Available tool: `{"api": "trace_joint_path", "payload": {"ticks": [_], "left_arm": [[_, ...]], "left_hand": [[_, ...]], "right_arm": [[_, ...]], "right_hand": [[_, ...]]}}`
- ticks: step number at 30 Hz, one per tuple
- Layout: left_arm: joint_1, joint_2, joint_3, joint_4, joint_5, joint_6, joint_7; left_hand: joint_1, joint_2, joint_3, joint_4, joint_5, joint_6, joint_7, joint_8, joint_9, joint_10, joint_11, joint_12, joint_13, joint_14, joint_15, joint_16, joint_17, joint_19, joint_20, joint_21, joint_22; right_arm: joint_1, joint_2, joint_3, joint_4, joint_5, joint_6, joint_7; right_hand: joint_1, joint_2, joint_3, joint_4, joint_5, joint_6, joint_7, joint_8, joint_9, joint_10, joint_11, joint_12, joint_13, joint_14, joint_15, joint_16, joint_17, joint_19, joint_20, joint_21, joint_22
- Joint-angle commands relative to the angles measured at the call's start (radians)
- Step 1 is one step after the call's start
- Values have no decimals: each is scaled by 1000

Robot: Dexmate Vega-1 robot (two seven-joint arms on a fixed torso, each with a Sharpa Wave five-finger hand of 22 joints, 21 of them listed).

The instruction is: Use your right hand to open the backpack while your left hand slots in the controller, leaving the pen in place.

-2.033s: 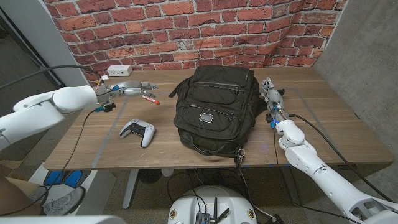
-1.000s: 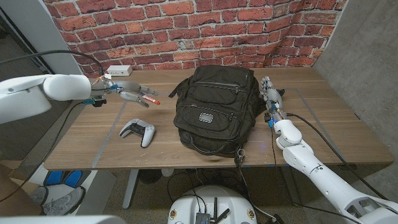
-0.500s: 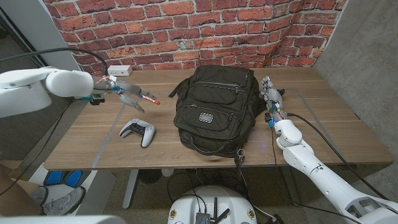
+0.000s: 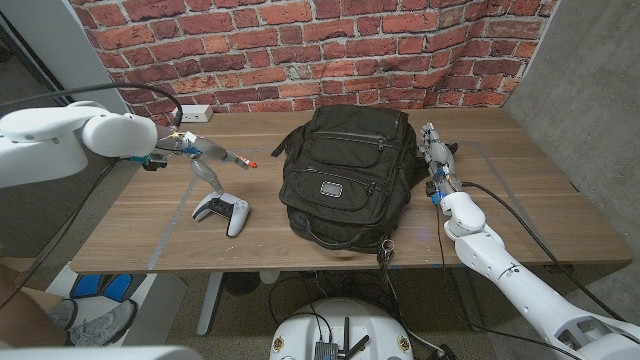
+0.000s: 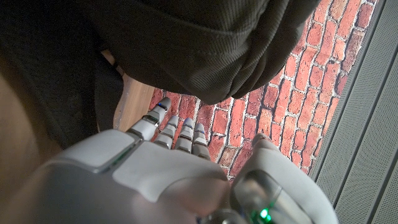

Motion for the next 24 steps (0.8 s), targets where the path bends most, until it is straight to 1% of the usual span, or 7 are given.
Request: {"api": "trace_joint_path", "payload": {"ticks": [1,3,11,13,14,17,24], "left_arm": [[1,11,12,-39,86,13,-51],[10,13,7,-44,94,19,-55],[62,13,-31,-43,131,7,-65],[106,13,-72,-33,134,-9,-51],[132,13,-94,-30,135,-8,-42],[186,13,-138,-21,134,-3,-16],[201,13,-135,6,137,-37,33]], "left_hand": [[20,-10,-19,2,-8,-46,6,-2,3,-25,-7,2,5,-30,-112,-4,1,-29,-81,2,2],[21,-13,-25,3,-9,-55,6,-1,3,-28,-7,3,5,-36,-113,-4,1,-37,-67,2,2],[26,-17,-42,4,-8,-93,12,-5,3,-55,-6,0,5,-59,-107,-4,1,-66,-63,0,2],[31,-15,-55,6,-8,-135,17,-7,3,-93,3,-3,5,-91,-96,-6,2,-97,-53,-1,2],[37,-10,-68,8,-7,-170,32,-1,4,-134,25,-1,6,-129,-75,-4,2,-136,-44,2,3],[44,-5,-82,9,-8,-221,49,-2,4,-177,40,0,7,-165,-57,-3,3,-177,-32,2,3],[49,-2,-89,10,-8,-243,70,1,6,-195,46,3,9,-188,-46,-4,4,-208,-18,0,3]], "right_arm": [[-18,-4,4,-19,-8,0,-17],[-19,-5,4,-21,-9,0,-19],[-27,-14,6,-36,-13,-13,-27],[-28,-16,7,-39,-12,-17,-27],[-30,-17,7,-42,-12,-18,-28],[-32,-19,8,-46,-13,-22,-31],[-38,-19,11,-55,-16,-27,-44]], "right_hand": [[6,30,6,-4,-4,4,-5,4,5,5,-6,8,2,1,0,3,2,7,-12,3,1],[6,30,6,-5,-4,4,-5,4,5,5,-6,8,2,1,0,3,3,8,-11,3,1],[6,30,7,-6,-5,4,-5,4,5,5,-7,8,2,1,-1,4,3,7,-11,3,1],[5,30,7,-6,-5,4,-6,4,5,5,-7,8,2,0,-1,4,3,6,-10,3,1],[5,31,7,-6,-5,4,-5,4,5,5,-7,9,2,1,0,4,3,6,-10,3,1],[5,31,8,-7,-6,4,-5,4,5,5,-6,8,2,0,-1,4,3,6,-10,3,1],[4,31,8,-8,-6,4,-5,4,5,6,-6,9,2,0,0,5,4,6,-10,3,1]]}}
